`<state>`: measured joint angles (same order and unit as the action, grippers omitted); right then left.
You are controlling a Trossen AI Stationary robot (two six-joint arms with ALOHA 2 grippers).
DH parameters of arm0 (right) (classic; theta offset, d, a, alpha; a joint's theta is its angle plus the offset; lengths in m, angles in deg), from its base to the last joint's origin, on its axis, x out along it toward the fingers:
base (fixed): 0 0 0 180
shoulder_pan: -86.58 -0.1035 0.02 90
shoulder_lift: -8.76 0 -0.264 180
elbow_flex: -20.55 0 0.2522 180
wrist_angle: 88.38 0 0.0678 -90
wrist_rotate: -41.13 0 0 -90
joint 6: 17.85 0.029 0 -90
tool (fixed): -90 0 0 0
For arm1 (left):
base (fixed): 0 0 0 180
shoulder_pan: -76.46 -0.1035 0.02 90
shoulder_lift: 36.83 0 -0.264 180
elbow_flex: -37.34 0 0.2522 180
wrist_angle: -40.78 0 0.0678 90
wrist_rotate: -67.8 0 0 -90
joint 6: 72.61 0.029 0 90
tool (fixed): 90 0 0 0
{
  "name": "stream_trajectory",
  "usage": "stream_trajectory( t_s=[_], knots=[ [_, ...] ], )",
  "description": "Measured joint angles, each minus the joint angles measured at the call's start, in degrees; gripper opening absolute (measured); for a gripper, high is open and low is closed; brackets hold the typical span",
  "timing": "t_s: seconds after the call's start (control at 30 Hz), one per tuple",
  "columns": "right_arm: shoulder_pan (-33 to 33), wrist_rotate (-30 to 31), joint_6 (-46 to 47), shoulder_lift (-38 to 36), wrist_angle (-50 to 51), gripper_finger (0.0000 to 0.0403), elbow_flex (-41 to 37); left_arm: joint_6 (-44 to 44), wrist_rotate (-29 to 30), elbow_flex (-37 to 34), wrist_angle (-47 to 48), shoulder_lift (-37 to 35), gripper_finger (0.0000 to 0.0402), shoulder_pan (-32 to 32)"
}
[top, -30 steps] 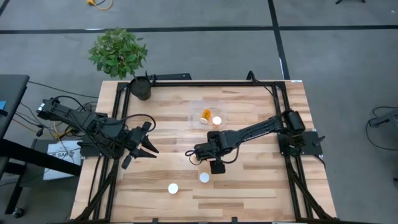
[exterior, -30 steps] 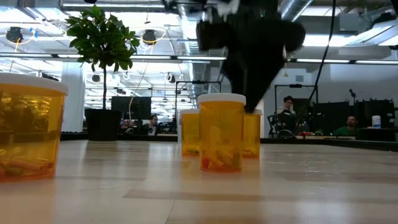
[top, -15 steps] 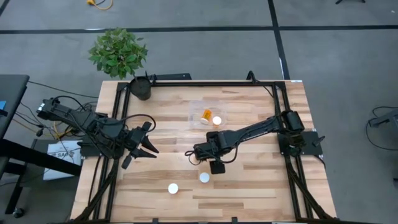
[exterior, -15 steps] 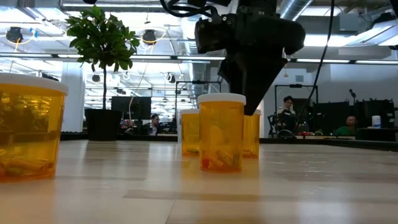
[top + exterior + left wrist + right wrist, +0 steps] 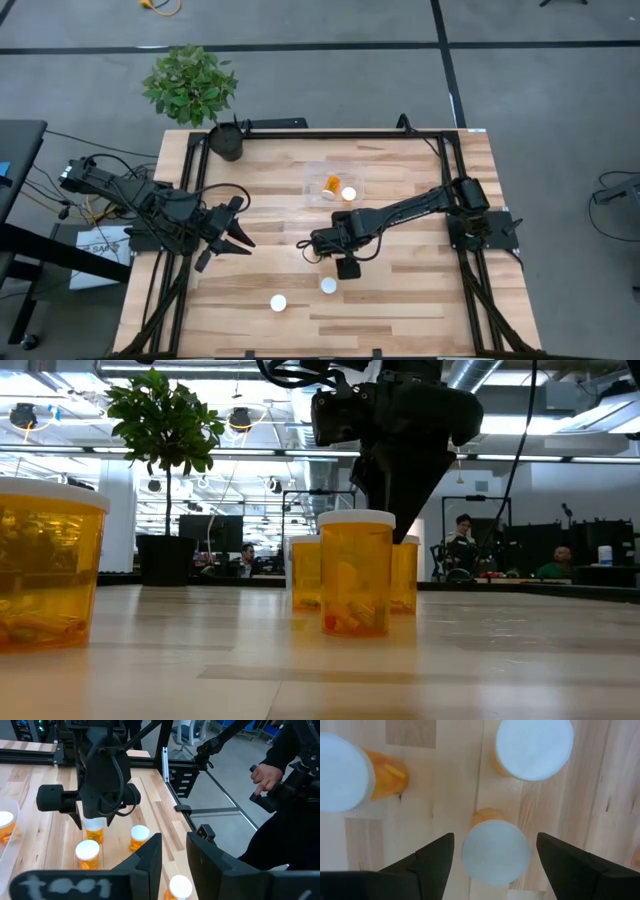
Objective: Pick and place pill bottles into a basket
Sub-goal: Put the orange pill bottle into the transparent bin
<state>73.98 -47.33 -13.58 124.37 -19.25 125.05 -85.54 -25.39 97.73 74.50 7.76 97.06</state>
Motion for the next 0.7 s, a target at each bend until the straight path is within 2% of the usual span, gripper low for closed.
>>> stream_trajectory(
  t_s=[0.7],
  knots=[
    [-0.1,-0.6,6.3,0.0,0.5,0.0278,0.0,0.1,-0.6,0.0,0.0,0.0,0.0077,0.0]
  ],
)
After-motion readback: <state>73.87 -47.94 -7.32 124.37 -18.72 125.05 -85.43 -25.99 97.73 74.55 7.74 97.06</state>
